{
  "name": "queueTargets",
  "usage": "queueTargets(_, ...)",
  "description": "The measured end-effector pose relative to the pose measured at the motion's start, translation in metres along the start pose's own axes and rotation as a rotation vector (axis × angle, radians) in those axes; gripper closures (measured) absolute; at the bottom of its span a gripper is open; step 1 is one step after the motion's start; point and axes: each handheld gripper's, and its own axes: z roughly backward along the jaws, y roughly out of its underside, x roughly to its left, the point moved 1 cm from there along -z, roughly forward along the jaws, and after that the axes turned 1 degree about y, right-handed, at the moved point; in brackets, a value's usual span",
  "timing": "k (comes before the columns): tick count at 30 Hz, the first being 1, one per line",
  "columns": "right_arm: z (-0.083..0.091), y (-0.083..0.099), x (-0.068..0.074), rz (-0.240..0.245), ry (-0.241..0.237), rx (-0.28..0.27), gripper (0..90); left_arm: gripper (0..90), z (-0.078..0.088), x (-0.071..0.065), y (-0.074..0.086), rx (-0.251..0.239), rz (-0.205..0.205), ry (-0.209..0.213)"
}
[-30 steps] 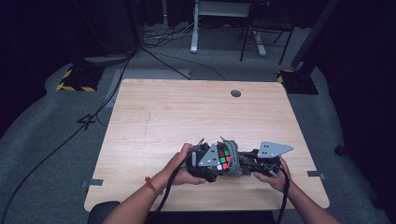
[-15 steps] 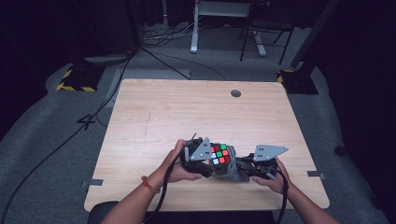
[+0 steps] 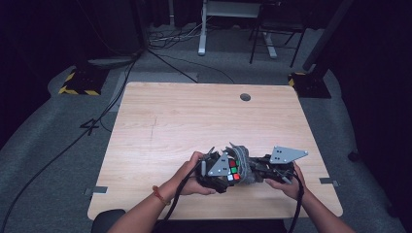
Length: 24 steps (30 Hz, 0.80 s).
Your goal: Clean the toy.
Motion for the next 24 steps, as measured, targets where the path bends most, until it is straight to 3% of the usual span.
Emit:
queueTargets(5,-0.008,0.005,0.001,0.0,-0.012,0.037,78.7,33.2,0.007,0.002,-0.001,-0.019,0.008,-0.006)
queueTargets(11,-0.015,0.007,0.009,0.024,-0.049,0.083,78.7,33.2,0.014,0.009,0.0,-0.04,0.036,-0.037)
queueTargets(13,-0.015,0.007,0.011,0.032,-0.055,0.085,78.6,33.2,0.015,0.011,0.001,-0.032,0.027,-0.055)
queueTargets(20,-0.003,-0.001,0.013,0.036,-0.05,0.019,78.6,33.2,0.011,0.019,0.009,-0.004,0.063,-0.052)
queueTargets(24,0.002,-0.004,0.008,0.024,-0.033,-0.023,78.6,33.2,0.004,0.012,0.008,-0.012,0.062,-0.009)
